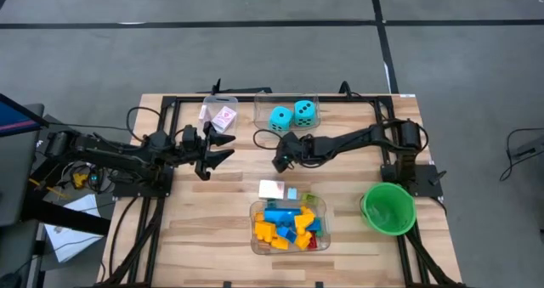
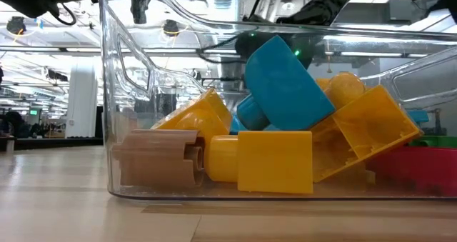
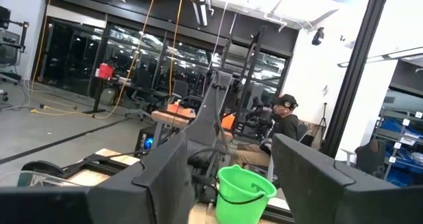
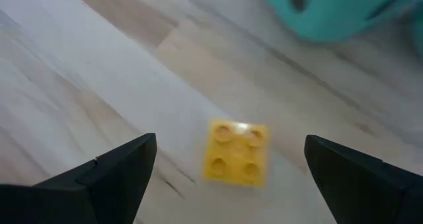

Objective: Pick & Place Toys
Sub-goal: Put the yellow game piece into the bottom transparent bin

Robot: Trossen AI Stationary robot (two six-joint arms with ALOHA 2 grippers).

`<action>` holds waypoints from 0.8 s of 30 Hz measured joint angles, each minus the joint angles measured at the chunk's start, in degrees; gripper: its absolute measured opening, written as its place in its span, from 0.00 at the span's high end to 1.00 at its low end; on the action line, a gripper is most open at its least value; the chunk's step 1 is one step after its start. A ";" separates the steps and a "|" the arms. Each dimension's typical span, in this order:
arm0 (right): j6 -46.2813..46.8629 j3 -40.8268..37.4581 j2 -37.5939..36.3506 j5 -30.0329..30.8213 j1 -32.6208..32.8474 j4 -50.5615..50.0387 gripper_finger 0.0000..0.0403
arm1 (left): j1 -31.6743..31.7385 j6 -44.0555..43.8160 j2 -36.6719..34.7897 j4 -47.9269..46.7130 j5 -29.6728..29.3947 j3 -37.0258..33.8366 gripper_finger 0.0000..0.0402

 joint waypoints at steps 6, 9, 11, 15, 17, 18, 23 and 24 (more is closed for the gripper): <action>-0.32 -0.14 2.25 -1.01 -0.59 0.04 0.06 | 0.00 0.00 0.00 0.05 0.00 0.00 0.46; -0.30 0.07 2.11 -1.01 -0.61 0.85 0.08 | 0.00 0.00 0.02 -0.07 0.00 0.00 0.46; -0.29 -0.04 1.97 -1.03 -0.61 0.38 0.12 | 0.00 0.00 0.01 -0.05 0.02 0.02 0.47; -0.25 0.01 1.84 -1.73 -0.61 0.08 0.26 | 0.00 -0.02 0.00 -0.11 0.02 0.02 0.48; -0.46 0.01 2.06 -2.70 -0.61 0.02 0.35 | 0.00 0.00 0.02 -0.09 0.02 0.02 0.48; -0.84 -0.02 2.06 -2.89 -0.61 -0.02 0.39 | 0.00 0.00 0.02 -0.11 0.02 0.02 0.48; -2.25 -0.02 2.06 -3.83 -0.59 0.77 0.66 | 0.00 0.00 0.01 -0.11 0.02 0.02 0.48; -2.71 0.01 2.06 -3.84 -0.56 1.21 0.68 | 0.00 0.00 0.02 -0.11 0.02 0.02 0.48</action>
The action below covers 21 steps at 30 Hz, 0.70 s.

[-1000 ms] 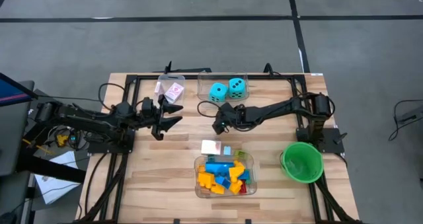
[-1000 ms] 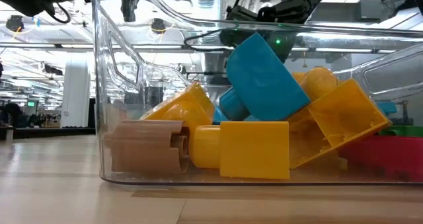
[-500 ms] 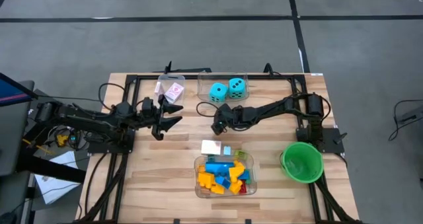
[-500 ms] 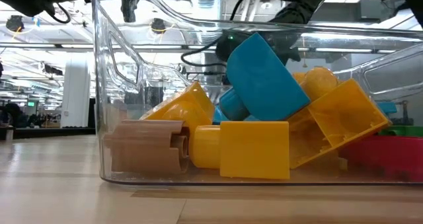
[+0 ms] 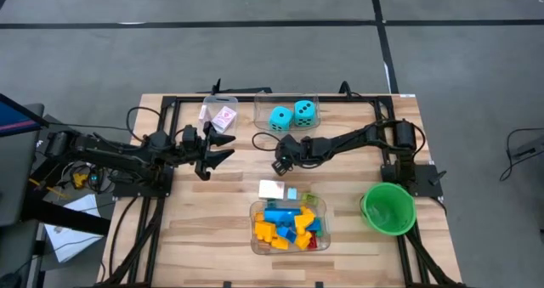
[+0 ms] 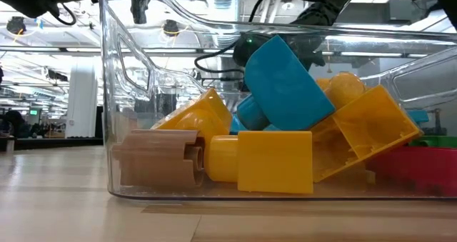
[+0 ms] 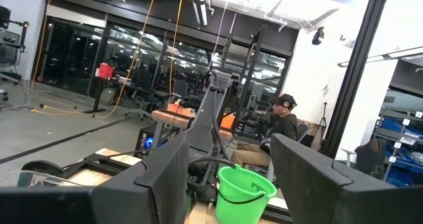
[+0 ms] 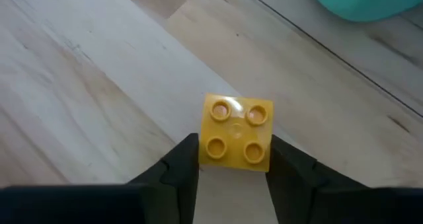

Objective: Pick & Place Toys
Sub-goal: Put the yellow game piece into the bottom transparent bin

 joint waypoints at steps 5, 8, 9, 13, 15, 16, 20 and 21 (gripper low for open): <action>-0.48 0.00 0.00 -0.07 0.26 0.14 0.67 | 0.00 0.00 -0.02 -0.02 0.00 0.00 0.48; -1.71 -0.04 -0.66 -0.18 1.11 -0.60 0.67 | 0.00 0.00 -0.02 -0.06 0.00 0.00 0.48; -2.13 -0.04 -1.26 -0.41 1.57 -0.64 0.67 | 0.02 0.00 -0.01 -0.08 0.00 0.00 0.48; -3.83 -0.02 -5.50 -1.64 4.28 -1.71 0.67 | 0.02 0.00 0.00 -0.46 0.00 0.00 0.48; -4.89 -0.02 -8.18 -1.64 6.08 -2.51 0.66 | 0.02 0.00 -0.01 -0.46 0.00 0.00 0.48; -5.13 -0.02 -9.83 -1.58 7.04 -3.17 0.65 | 0.02 0.00 -0.02 -0.48 0.00 0.00 0.48; -6.33 -0.02 -16.82 -1.48 11.52 -4.88 0.66 | 0.02 0.00 -0.02 -0.46 0.00 0.00 0.48; -6.62 -0.02 -18.49 -1.47 12.77 -5.08 0.66 | 0.02 0.02 0.00 -0.48 0.00 0.00 0.48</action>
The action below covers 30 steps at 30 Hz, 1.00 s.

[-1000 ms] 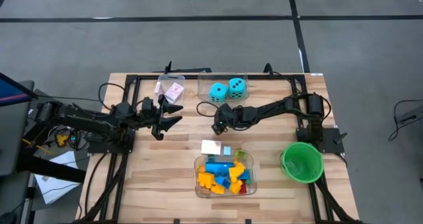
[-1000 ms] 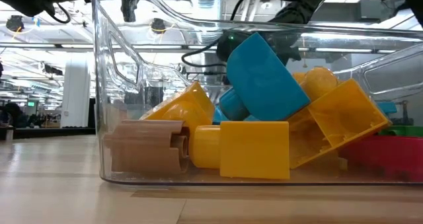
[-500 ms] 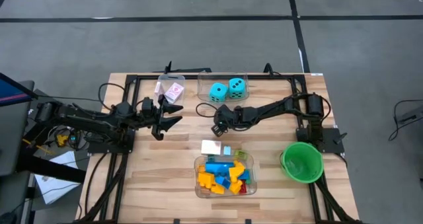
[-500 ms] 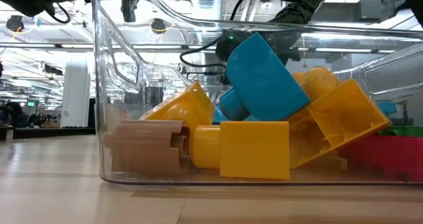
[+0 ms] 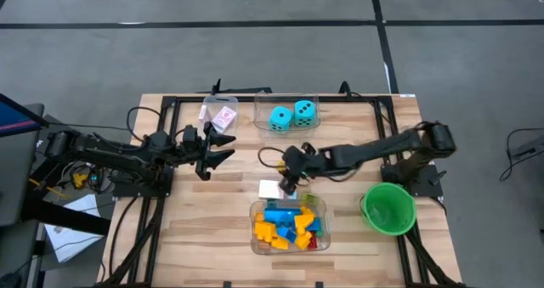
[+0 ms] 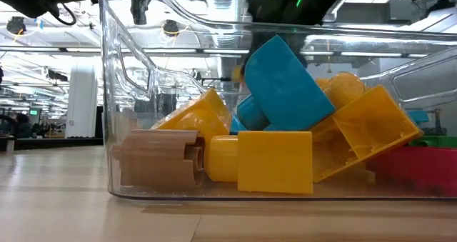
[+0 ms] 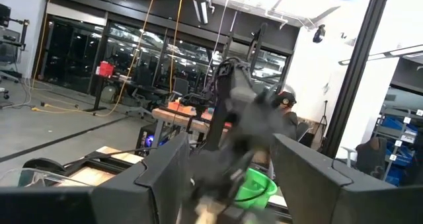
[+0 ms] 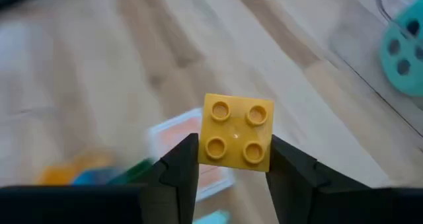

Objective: Pick & Place Toys
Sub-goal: Put the yellow game piece into the bottom transparent bin

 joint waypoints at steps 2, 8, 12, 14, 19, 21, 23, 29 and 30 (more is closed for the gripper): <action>-0.39 0.00 -3.26 0.02 2.80 -0.86 0.67 | 0.00 0.00 -0.02 0.00 0.00 0.00 0.48; -3.77 0.04 -7.89 0.03 13.00 -2.12 0.65 | 0.00 0.10 0.00 0.00 0.00 0.00 0.48; -4.45 0.02 -7.76 -0.17 19.63 -2.20 0.65 | 0.00 0.14 0.00 0.00 0.00 0.00 0.48; -4.36 0.02 -7.76 -1.47 22.08 -3.61 0.65 | 0.00 0.16 -0.01 0.02 0.00 0.00 0.48; 0.22 0.02 -8.66 -2.97 26.63 -8.82 0.65 | 0.00 0.18 -0.02 0.02 0.00 0.00 0.48; 2.15 0.04 -8.98 -3.01 27.83 -11.04 0.65 | 0.00 0.20 -0.01 0.02 0.00 0.00 0.48; 3.85 0.02 -8.94 -3.19 28.81 -13.09 0.65 | 0.00 0.20 -0.02 0.02 0.00 0.00 0.48; 6.94 0.02 -8.72 -4.61 30.65 -16.01 0.65 | 0.00 0.20 0.00 0.02 0.00 0.00 0.48; 7.19 0.02 -8.74 -4.63 30.93 -16.08 0.65 | 0.00 0.20 0.00 0.02 0.00 0.00 0.48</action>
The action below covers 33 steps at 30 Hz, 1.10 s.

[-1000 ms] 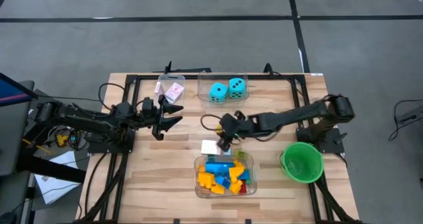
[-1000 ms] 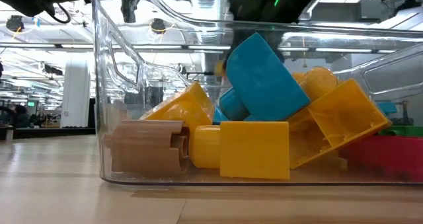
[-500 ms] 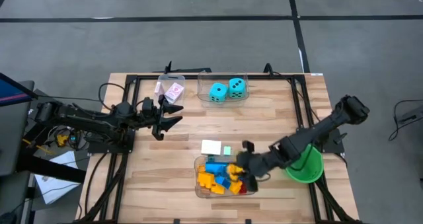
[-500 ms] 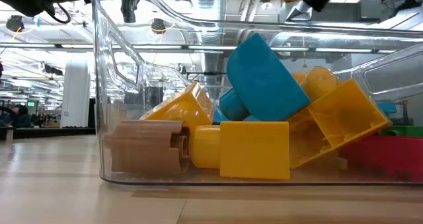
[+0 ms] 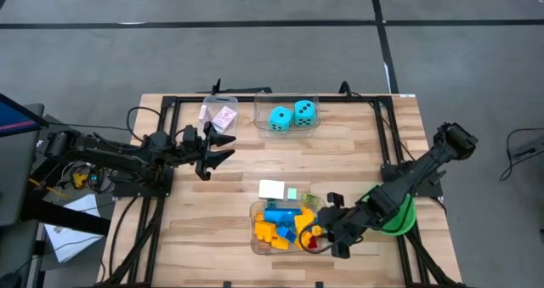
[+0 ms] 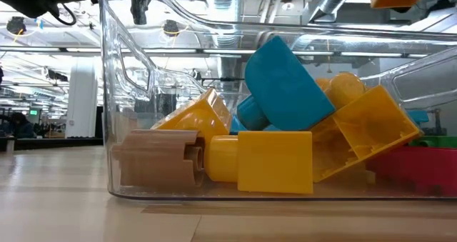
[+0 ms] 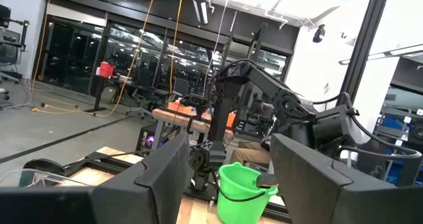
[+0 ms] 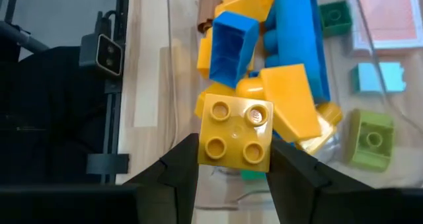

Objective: Pick & Place Toys
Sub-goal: Put the yellow game piece into the bottom transparent bin

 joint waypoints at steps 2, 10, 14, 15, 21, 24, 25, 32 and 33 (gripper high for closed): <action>0.50 0.00 0.00 -0.04 0.50 -0.35 0.65 | 0.00 0.00 -0.02 0.02 0.00 0.00 0.48; 0.88 0.00 0.00 -0.04 1.85 -0.26 0.62 | 0.00 0.00 -0.01 0.00 0.00 0.00 0.48; 0.84 0.00 0.02 -0.02 1.73 -0.26 0.60 | -0.01 0.00 0.00 0.01 0.00 0.00 0.48; 0.74 0.00 0.02 -0.02 1.66 -0.26 0.60 | 0.00 0.00 0.00 0.02 0.00 0.00 0.48; 0.47 0.00 0.02 -0.02 1.63 -0.23 0.59 | -0.02 0.02 -0.02 0.01 0.00 0.00 0.48; 0.43 0.00 0.01 -0.01 1.63 -0.23 0.59 | 0.00 0.02 -0.02 0.00 0.00 0.00 0.48; 0.42 0.00 0.02 0.00 1.63 -0.23 0.59 | 0.00 0.02 0.00 0.02 0.00 0.00 0.48; -0.74 0.00 0.02 0.19 1.26 -0.17 0.57 | 0.00 0.02 0.00 0.00 0.00 0.00 0.48; -0.82 0.00 0.02 0.44 1.02 -0.17 0.56 | 0.00 0.02 -0.01 0.02 0.00 0.00 0.48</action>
